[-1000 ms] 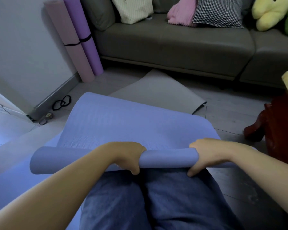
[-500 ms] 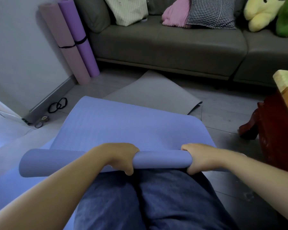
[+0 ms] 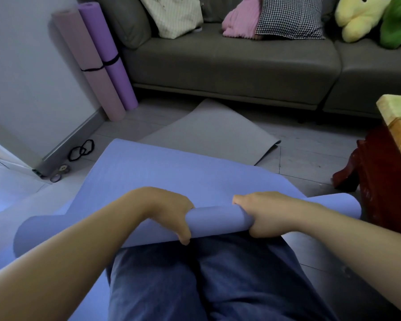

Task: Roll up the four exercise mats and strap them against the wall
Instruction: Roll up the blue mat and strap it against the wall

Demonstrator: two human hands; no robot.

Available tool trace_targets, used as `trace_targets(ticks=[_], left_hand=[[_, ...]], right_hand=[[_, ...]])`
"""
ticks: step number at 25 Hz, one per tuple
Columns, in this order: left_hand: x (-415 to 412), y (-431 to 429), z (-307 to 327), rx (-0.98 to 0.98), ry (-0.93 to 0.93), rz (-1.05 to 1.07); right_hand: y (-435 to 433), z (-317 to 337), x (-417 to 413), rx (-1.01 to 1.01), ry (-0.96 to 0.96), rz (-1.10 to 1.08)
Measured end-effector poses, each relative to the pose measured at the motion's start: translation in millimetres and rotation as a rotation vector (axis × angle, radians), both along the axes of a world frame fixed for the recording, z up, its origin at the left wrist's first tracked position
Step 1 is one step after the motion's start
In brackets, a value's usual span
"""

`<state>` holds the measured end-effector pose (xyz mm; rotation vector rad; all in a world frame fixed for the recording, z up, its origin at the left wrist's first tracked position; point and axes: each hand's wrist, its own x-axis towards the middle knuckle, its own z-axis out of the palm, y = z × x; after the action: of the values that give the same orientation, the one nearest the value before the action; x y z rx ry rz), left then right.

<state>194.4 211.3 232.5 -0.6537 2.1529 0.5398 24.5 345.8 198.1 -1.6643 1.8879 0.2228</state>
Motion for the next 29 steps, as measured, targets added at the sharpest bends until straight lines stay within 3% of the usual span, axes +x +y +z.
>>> trace_targets(ticks=[3,5,9,13,15,18,21,23,26,29], left_hand=[[16.8,33.5,-9.9,-0.479,0.249,-0.144],[23.3,51.7,-22.5,-0.648,0.299,-0.214],[20.3,37.4,-27.6,-0.486,0.233,-0.124],[5.7,-0.1,-25.1,-0.052,0.025,-0.014],[-2.6,-8.5,-24.9,-0.002,-0.022,-0.013],[-0.8,-1.6,-24.4,-0.114,0.104,-0.008],[16.7,25.1,-31.3,-0.565,0.327,-0.14],[25.4,38.0,-41.4,-0.727,0.36,-0.195],[26.4,28.6,-42.0,-0.65,0.382,-0.069],[23.6,10.4,-29.2,-0.495,0.317,0.035]], right_hand=[[-1.7,-6.0,1.5,0.113,-0.137,-0.09],[-2.3,-10.6,2.3,0.128,-0.165,-0.09],[1.6,-6.6,2.5,0.047,-0.166,-0.11],[9.3,-4.8,23.4,-0.304,0.127,0.102],[7.5,-15.6,30.0,-0.391,0.198,0.092],[1.1,-27.6,22.8,-0.406,0.186,0.048],[-7.9,-23.8,15.2,-0.345,0.079,0.071],[-17.1,-17.2,11.5,-0.232,-0.024,0.077],[-27.5,-11.0,10.2,-0.241,-0.018,0.109],[-26.3,-15.1,17.0,-0.405,0.201,0.167]])
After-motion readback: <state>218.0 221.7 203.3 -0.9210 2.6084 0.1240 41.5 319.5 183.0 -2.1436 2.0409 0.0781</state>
